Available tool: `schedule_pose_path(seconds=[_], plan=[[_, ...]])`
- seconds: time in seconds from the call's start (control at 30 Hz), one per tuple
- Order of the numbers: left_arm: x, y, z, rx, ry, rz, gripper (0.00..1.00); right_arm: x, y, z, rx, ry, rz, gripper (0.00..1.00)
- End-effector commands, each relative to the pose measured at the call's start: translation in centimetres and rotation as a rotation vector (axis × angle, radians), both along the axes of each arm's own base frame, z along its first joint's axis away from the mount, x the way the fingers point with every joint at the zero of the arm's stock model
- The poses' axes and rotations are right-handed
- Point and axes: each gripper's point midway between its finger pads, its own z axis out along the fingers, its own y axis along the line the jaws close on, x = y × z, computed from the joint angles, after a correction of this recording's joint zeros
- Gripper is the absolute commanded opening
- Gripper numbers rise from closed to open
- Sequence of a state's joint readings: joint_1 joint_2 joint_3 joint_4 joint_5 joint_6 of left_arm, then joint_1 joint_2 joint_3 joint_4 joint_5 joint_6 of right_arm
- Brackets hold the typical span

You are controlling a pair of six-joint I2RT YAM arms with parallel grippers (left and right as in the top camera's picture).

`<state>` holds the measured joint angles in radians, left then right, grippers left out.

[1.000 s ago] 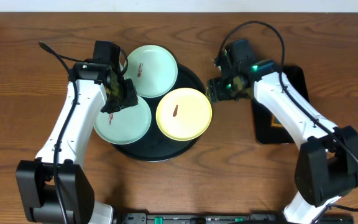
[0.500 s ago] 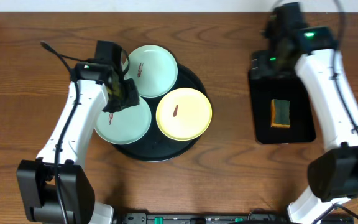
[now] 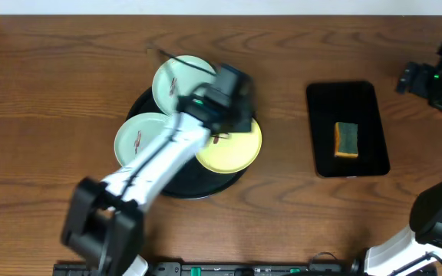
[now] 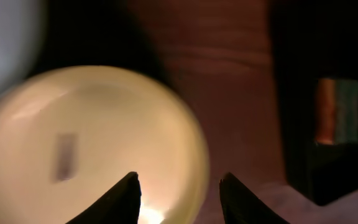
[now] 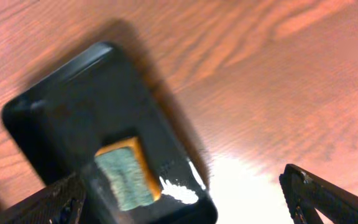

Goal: Clean dirty plates on tray and stack at the side

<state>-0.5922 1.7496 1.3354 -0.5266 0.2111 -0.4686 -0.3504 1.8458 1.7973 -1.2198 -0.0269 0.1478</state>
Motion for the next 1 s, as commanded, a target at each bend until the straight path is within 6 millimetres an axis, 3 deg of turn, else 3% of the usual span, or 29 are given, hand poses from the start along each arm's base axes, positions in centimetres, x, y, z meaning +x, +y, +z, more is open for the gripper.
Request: schedule_pose_path(seconds=[0.0,0.07,0.17,0.33,0.53,0.63,0.73,0.83,0.97], plan=[[-1.5,-3.9,-1.5,-0.021,0.008,-0.062,0.43,-0.8,-2.0,0.0,0.007,0.001,-0.049,0.99],[-1.9,-5.5,-2.2,-0.015,-0.017,-0.090,0.44,-1.2,-2.9,0.0,0.007,0.001,-0.072,0.99],[-2.1,-6.2,-3.5,0.048,-0.053,-0.090,0.44,-1.6,-3.7,0.0,0.007,0.001,-0.096,0.99],[-2.2,-8.4,-4.9,0.048,-0.089,-0.118,0.44,-1.7,-4.0,0.0,0.007,0.001,-0.103,0.99],[-3.4,-8.9,-5.7,0.047,-0.007,-0.119,0.43,-1.7,-4.0,0.0,0.007,0.001,-0.102,0.99],[-2.8,-7.8,-4.0,0.090,0.017,-0.120,0.44,-1.7,-4.0,0.0,0.007,0.001,-0.102,0.99],[-1.5,-6.1,-1.0,0.128,0.032,-0.114,0.43,-1.7,-4.0,0.0,0.007,0.001,-0.102,0.99],[-0.2,-3.5,2.1,0.173,0.048,-0.111,0.44,-1.7,-4.0,0.0,0.007,0.001,-0.102,0.99],[0.4,1.3,3.7,0.229,0.118,-0.054,0.44,-1.7,-4.0,0.0,0.007,0.001,-0.102,0.99]])
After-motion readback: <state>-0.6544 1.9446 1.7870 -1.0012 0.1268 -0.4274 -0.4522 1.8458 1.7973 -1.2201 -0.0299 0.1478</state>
